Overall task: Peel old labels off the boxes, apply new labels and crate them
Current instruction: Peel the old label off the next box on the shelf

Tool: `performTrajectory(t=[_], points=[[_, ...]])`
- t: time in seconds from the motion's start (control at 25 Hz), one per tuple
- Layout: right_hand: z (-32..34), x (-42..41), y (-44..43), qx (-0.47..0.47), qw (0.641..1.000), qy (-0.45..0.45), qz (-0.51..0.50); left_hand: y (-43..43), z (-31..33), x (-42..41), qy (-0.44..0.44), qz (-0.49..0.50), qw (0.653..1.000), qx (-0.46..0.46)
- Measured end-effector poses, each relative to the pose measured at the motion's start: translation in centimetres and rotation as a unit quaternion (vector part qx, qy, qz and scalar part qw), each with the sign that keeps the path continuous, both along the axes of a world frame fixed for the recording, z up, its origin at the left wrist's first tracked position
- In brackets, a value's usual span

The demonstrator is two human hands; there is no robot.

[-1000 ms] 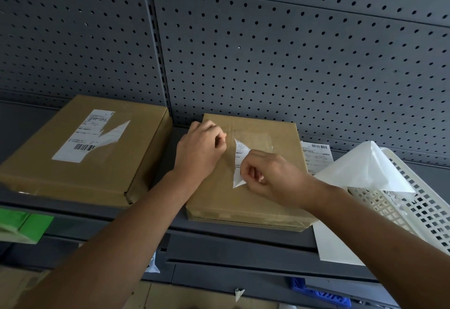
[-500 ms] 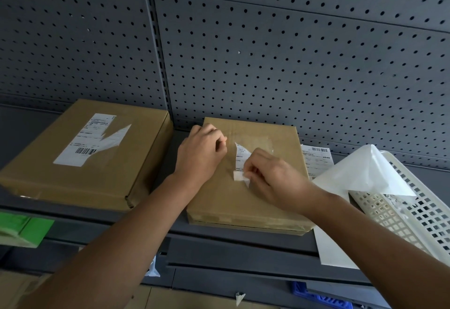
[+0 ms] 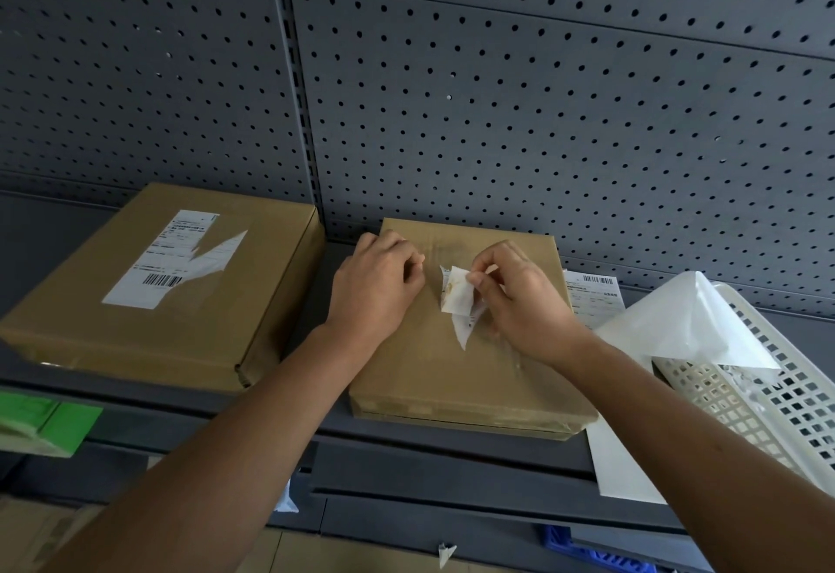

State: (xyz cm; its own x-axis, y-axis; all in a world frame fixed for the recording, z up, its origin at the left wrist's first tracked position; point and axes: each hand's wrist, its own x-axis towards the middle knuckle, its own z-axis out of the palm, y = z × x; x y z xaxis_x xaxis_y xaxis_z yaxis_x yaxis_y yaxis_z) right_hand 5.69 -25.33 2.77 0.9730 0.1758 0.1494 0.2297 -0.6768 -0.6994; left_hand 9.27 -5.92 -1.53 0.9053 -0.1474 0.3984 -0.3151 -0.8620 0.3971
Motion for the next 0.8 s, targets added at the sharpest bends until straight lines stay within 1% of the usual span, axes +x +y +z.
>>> performTrajectory(t=[0.12,0.2,0.32,0.48,0.6,0.64,0.68,0.8], points=[[0.8,-0.3,0.3,0.083,0.994,0.063,-0.035,0.0,0.0,0.0,0.005,-0.003,1.000,-0.005],[1.4,-0.1,0.4,0.136,0.986,0.070,-0.066,-0.1,0.0,0.0,0.006,-0.003,1.000,-0.008],[1.7,1.1,0.1,0.187,0.975,0.050,-0.109,0.0,-0.1,0.0,0.007,-0.003,1.000,-0.009],[3.0,2.4,-0.3,0.211,0.969,0.013,-0.128,-0.1,-0.2,0.0,0.010,0.002,1.000,-0.005],[6.0,3.6,-0.9,0.298,0.941,-0.050,-0.154,-0.1,-0.4,0.2,0.011,0.006,1.000,0.013],[6.6,4.0,-1.1,0.299,0.941,-0.060,-0.147,0.0,-0.4,0.3,0.012,0.008,1.000,0.014],[7.0,4.2,-1.4,0.277,0.950,-0.061,-0.131,0.1,-0.4,0.3,0.013,0.010,1.000,0.015],[5.7,3.6,-1.6,0.124,0.989,-0.022,-0.078,-0.1,-0.4,0.2,0.008,0.008,1.000,0.011]])
